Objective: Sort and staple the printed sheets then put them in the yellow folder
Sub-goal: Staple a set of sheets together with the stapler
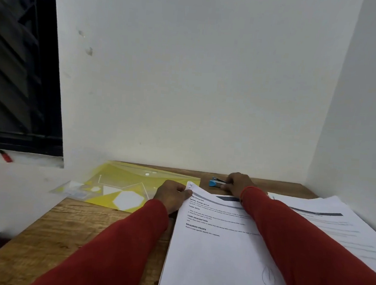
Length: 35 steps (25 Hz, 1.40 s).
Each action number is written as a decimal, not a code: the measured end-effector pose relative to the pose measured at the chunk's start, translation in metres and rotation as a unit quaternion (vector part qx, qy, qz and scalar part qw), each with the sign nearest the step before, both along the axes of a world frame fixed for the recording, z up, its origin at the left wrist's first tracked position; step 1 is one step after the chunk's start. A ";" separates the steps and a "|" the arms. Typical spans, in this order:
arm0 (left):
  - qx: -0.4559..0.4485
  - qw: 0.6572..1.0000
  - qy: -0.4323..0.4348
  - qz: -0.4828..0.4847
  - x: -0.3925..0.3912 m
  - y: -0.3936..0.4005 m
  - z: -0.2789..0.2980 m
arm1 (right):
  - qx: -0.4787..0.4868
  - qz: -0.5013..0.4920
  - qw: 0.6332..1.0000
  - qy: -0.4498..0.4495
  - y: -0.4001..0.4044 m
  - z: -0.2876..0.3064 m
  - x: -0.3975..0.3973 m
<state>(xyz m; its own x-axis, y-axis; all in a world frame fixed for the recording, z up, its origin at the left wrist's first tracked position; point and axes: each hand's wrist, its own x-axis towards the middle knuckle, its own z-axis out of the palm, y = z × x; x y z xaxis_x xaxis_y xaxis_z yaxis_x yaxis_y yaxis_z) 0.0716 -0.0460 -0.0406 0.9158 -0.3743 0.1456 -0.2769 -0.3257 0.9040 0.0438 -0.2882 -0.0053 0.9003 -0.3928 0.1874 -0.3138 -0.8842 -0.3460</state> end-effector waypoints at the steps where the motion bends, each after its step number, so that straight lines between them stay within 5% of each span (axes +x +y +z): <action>1: -0.004 1.000 0.000 -0.001 -0.001 0.000 0.000 | 0.037 0.000 0.998 -0.050 -0.002 0.002 0.000; 3: -0.015 1.000 -0.008 0.002 -0.002 0.000 -0.001 | 0.170 0.023 0.972 -0.163 -0.001 0.013 -0.010; 5: -0.031 0.999 -0.015 0.004 -0.005 0.000 0.002 | 0.341 0.088 0.904 -0.243 0.009 0.028 -0.031; 10: -0.055 0.998 -0.040 -0.004 -0.015 0.001 0.006 | 0.487 0.199 0.814 -0.248 0.040 0.030 -0.084; 16: -0.080 0.992 -0.101 0.008 -0.024 -0.002 0.014 | 0.365 0.242 0.873 -0.213 0.038 0.012 -0.082; 28: -0.067 0.975 -0.213 -0.007 -0.040 -0.005 0.020 | 0.383 0.259 0.859 -0.220 0.039 0.021 -0.088; 35: -0.063 0.984 -0.168 0.007 -0.043 -0.005 0.022 | 0.406 0.257 0.846 -0.230 0.038 0.021 -0.089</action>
<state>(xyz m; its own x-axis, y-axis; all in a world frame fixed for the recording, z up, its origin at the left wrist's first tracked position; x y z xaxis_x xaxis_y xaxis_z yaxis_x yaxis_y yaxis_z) 0.0284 -0.0508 -0.0188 0.8129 -0.3220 0.4853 -0.5633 -0.2230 0.7956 -0.0456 -0.2499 0.0158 0.8971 -0.1389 0.4195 0.3721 -0.2745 -0.8867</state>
